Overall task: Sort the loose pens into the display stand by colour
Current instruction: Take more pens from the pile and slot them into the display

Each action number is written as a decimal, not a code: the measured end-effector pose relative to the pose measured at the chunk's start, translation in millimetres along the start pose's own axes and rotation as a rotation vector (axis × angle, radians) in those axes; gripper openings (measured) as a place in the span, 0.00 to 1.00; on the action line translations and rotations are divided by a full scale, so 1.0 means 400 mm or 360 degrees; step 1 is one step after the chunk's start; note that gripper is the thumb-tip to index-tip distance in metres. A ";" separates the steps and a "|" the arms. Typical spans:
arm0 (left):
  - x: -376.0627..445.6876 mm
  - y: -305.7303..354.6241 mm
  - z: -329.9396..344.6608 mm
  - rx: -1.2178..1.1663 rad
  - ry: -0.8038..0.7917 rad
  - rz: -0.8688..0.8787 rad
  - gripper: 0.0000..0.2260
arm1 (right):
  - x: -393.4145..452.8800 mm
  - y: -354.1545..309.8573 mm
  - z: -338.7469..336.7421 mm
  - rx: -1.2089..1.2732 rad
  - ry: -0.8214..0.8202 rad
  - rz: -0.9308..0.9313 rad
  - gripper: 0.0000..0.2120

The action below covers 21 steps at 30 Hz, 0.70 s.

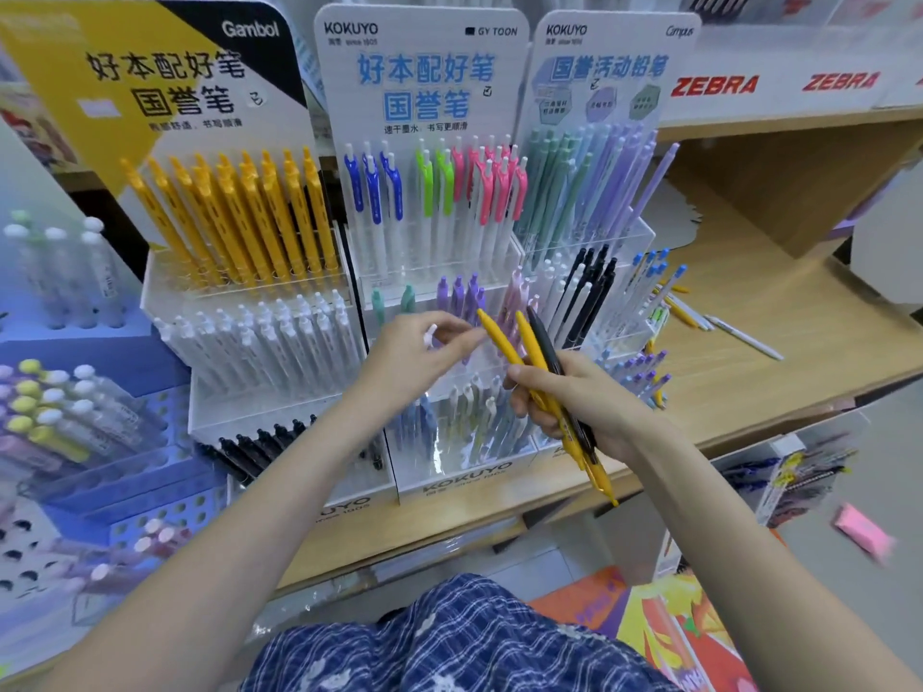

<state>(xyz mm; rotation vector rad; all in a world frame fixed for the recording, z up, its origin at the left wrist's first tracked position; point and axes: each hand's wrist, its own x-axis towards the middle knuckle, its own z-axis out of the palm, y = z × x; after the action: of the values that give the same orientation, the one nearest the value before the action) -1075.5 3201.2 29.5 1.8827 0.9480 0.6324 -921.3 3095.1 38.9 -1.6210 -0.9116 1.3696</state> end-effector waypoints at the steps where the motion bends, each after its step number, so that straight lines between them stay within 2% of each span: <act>1: -0.003 0.020 -0.012 -0.0250 -0.0027 -0.0079 0.09 | 0.003 -0.004 0.008 -0.0056 -0.0055 -0.0005 0.07; 5: -0.018 0.039 -0.059 -0.0500 -0.0041 -0.0238 0.05 | 0.013 -0.025 0.035 -0.0100 -0.0165 -0.0050 0.07; 8: -0.035 0.021 -0.114 -0.0694 0.0093 -0.0315 0.04 | 0.015 -0.038 0.031 0.0030 -0.0129 -0.0093 0.07; 11: -0.050 0.011 -0.160 -0.0819 0.0207 -0.0300 0.04 | 0.034 -0.041 0.038 0.0415 0.0118 -0.0165 0.05; 15: -0.077 0.017 -0.186 -0.0533 0.0219 -0.0187 0.05 | 0.063 -0.100 0.083 0.0918 0.0423 -0.0328 0.04; 17: -0.080 0.015 -0.211 -0.0321 0.0284 -0.0113 0.05 | 0.071 -0.157 0.109 0.0728 0.0502 -0.0499 0.04; 21: -0.078 -0.013 -0.302 0.0156 0.0568 -0.0127 0.04 | 0.108 -0.290 0.179 -0.0093 0.0626 -0.1028 0.08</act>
<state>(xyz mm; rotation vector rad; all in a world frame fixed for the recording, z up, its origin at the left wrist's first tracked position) -1184.5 3237.0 78.8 1.8399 1.2963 0.9070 -988.6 3191.1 121.1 -1.3879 -1.1038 0.5635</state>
